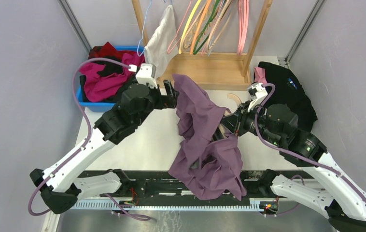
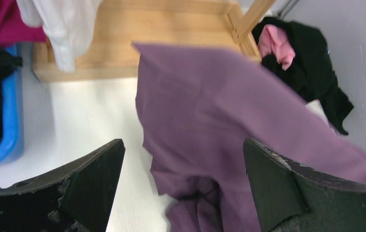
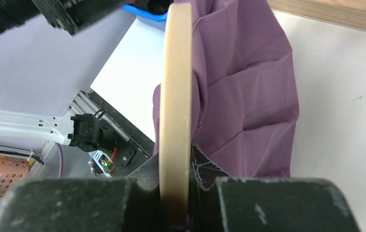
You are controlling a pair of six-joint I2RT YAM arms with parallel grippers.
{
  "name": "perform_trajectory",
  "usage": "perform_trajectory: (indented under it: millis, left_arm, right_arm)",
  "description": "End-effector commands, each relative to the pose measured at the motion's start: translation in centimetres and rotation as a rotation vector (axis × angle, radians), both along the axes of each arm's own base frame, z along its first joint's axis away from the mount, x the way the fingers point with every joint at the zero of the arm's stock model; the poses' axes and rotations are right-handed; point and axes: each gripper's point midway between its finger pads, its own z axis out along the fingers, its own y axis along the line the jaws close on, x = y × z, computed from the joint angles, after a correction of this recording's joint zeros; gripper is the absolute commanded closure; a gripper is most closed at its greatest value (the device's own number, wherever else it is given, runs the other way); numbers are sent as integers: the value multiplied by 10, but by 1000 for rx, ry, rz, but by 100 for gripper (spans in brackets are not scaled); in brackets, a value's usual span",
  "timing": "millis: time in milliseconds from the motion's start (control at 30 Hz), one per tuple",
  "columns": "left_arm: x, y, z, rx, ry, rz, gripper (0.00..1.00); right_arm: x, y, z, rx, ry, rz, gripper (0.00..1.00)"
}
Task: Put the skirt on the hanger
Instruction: Hang the skirt on the hanger.
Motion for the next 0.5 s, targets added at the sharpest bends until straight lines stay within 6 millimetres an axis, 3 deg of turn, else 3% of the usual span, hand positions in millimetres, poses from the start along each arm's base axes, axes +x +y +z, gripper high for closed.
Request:
perform_trajectory:
  millis: [0, 333, 467]
  left_arm:
    - [18, 9, 48, 29, -122, 56, 1]
    - [70, 18, 84, 18, -191, 157, 1]
    - [100, 18, 95, 19, -219, 194, 0]
  right_arm:
    - [-7, 2, 74, 190, -152, 28, 99]
    - [-8, 1, 69, 190, -137, 25, 99]
    - [-12, -5, 71, 182, -142, 19, 99]
